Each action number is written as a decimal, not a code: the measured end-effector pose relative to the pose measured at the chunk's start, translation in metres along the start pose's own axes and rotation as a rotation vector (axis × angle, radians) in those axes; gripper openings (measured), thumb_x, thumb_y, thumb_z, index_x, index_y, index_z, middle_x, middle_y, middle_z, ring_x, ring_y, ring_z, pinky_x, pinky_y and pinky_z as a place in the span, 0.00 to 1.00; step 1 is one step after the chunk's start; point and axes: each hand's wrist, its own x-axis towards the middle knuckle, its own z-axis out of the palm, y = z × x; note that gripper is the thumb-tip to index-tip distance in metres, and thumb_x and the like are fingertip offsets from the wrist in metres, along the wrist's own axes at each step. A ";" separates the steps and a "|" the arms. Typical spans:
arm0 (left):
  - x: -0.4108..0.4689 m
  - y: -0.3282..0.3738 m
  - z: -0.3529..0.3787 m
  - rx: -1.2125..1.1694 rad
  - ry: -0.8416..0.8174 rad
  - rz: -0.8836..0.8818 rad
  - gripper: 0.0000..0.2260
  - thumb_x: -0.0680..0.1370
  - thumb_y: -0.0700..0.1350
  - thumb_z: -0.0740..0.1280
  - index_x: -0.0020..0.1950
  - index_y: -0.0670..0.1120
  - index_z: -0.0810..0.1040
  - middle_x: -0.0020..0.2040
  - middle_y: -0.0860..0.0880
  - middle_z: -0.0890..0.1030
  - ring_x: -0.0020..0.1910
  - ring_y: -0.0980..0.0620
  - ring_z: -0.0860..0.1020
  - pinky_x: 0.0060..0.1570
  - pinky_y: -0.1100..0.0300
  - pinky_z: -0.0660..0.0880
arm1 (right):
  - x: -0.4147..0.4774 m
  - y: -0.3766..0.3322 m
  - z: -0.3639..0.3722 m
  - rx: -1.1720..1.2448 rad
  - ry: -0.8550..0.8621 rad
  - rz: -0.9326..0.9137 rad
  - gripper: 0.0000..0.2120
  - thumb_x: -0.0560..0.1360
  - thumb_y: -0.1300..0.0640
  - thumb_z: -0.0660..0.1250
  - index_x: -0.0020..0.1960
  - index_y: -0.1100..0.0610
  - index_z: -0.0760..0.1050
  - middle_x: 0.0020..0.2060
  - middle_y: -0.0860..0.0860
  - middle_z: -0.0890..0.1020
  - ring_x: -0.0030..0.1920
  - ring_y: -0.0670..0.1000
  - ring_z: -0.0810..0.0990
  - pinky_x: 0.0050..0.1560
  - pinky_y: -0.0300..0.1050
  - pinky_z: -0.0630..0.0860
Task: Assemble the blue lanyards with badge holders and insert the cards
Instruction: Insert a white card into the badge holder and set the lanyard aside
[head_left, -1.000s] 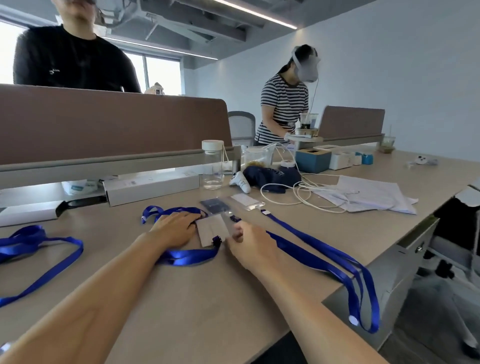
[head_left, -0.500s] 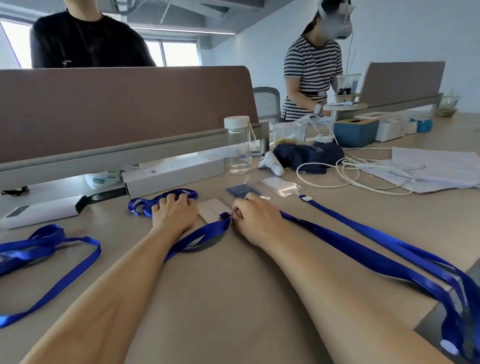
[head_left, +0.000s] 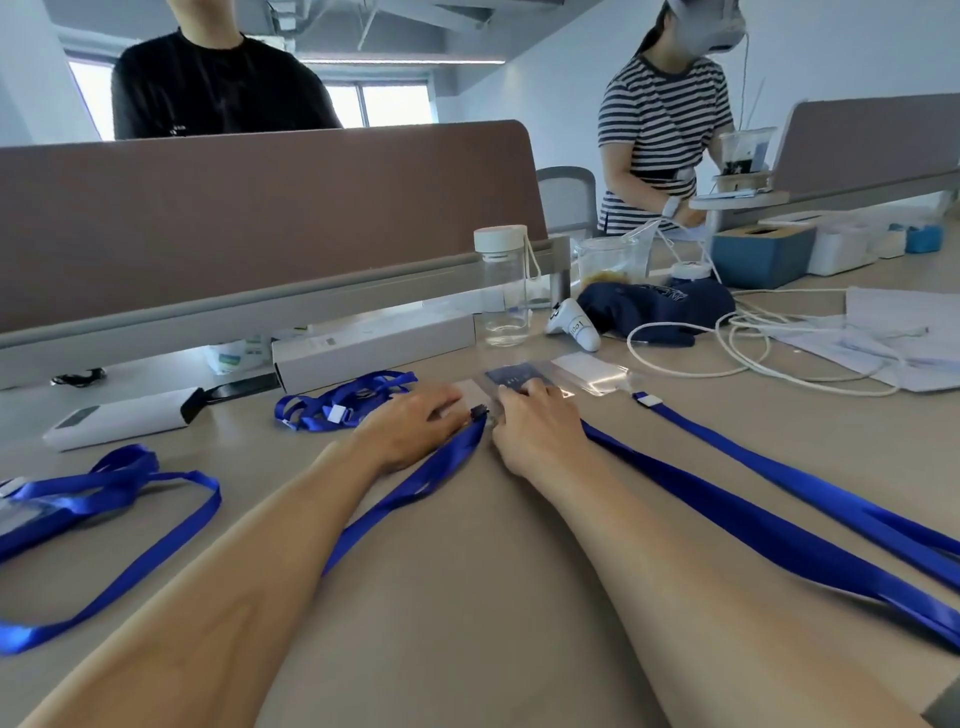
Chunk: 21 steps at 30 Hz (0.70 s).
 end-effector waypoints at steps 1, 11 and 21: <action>0.003 -0.001 0.000 -0.025 -0.034 -0.004 0.20 0.81 0.59 0.55 0.69 0.53 0.68 0.67 0.49 0.73 0.64 0.48 0.72 0.63 0.50 0.69 | 0.003 0.001 0.000 0.010 0.003 -0.005 0.17 0.81 0.52 0.56 0.66 0.56 0.71 0.65 0.58 0.71 0.66 0.60 0.68 0.63 0.54 0.66; 0.012 -0.010 0.002 -0.015 -0.055 -0.026 0.32 0.78 0.66 0.49 0.77 0.48 0.57 0.76 0.47 0.61 0.75 0.46 0.60 0.73 0.47 0.58 | -0.006 -0.007 -0.004 0.053 0.143 -0.085 0.14 0.83 0.53 0.52 0.58 0.60 0.72 0.57 0.58 0.73 0.57 0.58 0.73 0.53 0.50 0.72; 0.012 -0.013 0.001 -0.003 -0.098 -0.047 0.29 0.76 0.69 0.50 0.70 0.53 0.67 0.71 0.48 0.69 0.67 0.49 0.69 0.66 0.46 0.67 | -0.013 -0.005 -0.011 0.267 0.032 0.007 0.10 0.76 0.54 0.62 0.46 0.61 0.74 0.51 0.56 0.75 0.56 0.56 0.73 0.47 0.45 0.68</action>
